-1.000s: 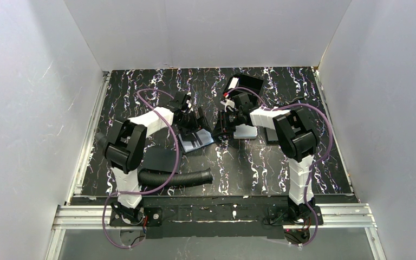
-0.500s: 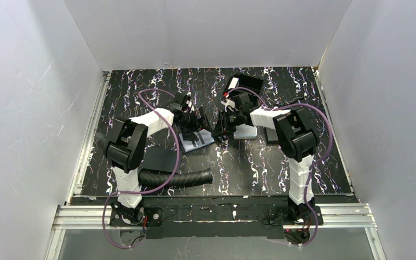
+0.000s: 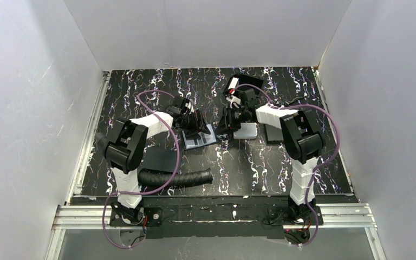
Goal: Put the credit cards into the card holder
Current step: Insert the credit card into the card holder.
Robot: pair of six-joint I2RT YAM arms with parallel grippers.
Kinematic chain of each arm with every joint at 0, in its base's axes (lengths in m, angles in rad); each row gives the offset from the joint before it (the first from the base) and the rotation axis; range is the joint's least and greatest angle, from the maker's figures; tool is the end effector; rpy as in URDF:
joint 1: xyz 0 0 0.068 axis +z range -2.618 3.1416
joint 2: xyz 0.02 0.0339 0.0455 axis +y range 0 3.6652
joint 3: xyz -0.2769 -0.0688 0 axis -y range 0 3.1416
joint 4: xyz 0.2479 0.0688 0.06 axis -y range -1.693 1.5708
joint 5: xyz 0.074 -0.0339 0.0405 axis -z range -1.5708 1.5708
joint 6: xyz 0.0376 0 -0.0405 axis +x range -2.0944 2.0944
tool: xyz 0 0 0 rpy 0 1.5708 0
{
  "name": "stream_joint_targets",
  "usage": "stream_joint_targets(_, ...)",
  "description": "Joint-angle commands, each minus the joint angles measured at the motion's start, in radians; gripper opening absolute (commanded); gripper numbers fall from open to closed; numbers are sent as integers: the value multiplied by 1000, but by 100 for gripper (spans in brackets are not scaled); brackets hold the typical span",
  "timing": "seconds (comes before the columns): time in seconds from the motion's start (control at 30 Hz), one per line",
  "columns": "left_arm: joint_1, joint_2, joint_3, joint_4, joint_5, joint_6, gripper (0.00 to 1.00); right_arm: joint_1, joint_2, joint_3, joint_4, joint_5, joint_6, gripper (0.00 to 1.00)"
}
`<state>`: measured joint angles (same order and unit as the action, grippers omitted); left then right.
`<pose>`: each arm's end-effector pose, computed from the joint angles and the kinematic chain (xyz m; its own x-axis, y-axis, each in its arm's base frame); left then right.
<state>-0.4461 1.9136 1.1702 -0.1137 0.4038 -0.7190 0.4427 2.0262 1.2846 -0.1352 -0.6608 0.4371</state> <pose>0.3610 -0.1890 0.1686 -0.9273 -0.2279 -0.2970 0.0240 0.7555 -0.6547 0.3800 0.2057 0.1593 -0.9226 -0.0675 -0.3798 -0.3337 0.6334 0.6982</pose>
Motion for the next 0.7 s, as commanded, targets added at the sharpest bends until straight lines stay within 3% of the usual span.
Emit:
stream_joint_targets(0.0,-7,3,-56,-31,-74,31,51,-15,-62,-21,56,-70,53,43)
stream_joint_targets(0.17,-4,12,-70,-29,-81,25,37,-15,-51,-66,202,-124,150,35)
stream_joint_targets(0.3,-2,15,-87,-43,-103,20,27,-13,-33,-63,226,-127,164,29)
stream_joint_targets(0.67,10,23,-119,-55,-114,8,11,-8,39,-42,235,-119,155,30)
